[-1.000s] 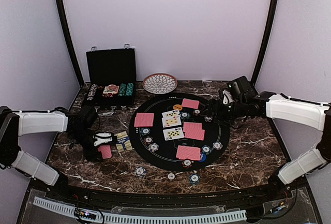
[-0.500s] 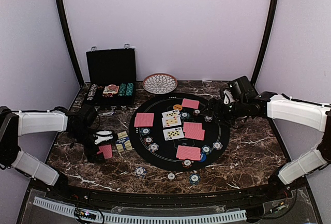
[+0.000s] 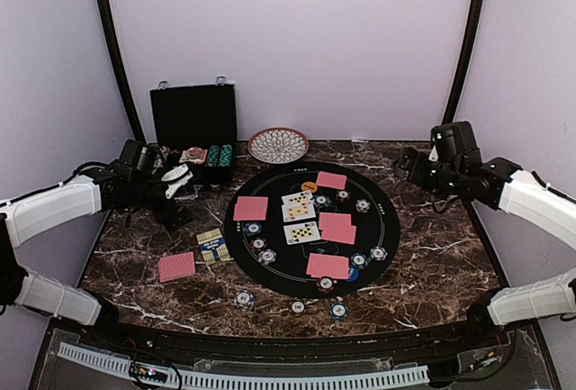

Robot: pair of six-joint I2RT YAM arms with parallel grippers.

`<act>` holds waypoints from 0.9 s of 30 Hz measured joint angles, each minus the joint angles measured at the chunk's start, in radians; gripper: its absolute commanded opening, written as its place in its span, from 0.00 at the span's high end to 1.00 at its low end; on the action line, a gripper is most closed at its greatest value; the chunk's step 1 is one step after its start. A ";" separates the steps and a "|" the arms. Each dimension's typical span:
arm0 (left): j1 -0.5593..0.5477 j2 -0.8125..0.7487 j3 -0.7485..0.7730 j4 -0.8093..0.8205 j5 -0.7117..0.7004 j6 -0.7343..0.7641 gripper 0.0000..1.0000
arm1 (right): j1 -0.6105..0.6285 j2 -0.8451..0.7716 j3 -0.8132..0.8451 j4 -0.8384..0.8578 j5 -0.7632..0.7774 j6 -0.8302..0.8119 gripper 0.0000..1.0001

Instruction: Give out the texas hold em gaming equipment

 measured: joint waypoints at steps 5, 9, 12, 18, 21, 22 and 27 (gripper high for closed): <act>0.071 0.011 -0.058 0.212 -0.022 -0.087 0.01 | -0.048 -0.171 -0.199 0.147 0.322 -0.119 0.02; 0.159 0.021 -0.134 0.395 0.011 -0.156 0.01 | -0.056 -0.314 -0.444 0.363 0.547 -0.274 0.02; 0.211 0.037 -0.176 0.507 0.047 -0.213 0.01 | -0.083 -0.401 -0.597 0.553 0.648 -0.382 0.02; 0.281 0.134 -0.242 0.724 0.126 -0.316 0.01 | -0.183 -0.452 -0.779 0.869 0.723 -0.465 0.02; 0.294 0.156 -0.322 0.846 0.140 -0.346 0.01 | -0.216 -0.386 -0.808 0.981 0.721 -0.488 0.02; 0.296 0.158 -0.348 0.885 0.142 -0.352 0.01 | -0.225 -0.357 -0.812 1.018 0.717 -0.496 0.02; 0.296 0.177 -0.449 1.089 0.139 -0.365 0.01 | -0.268 -0.176 -0.824 1.183 0.668 -0.513 0.02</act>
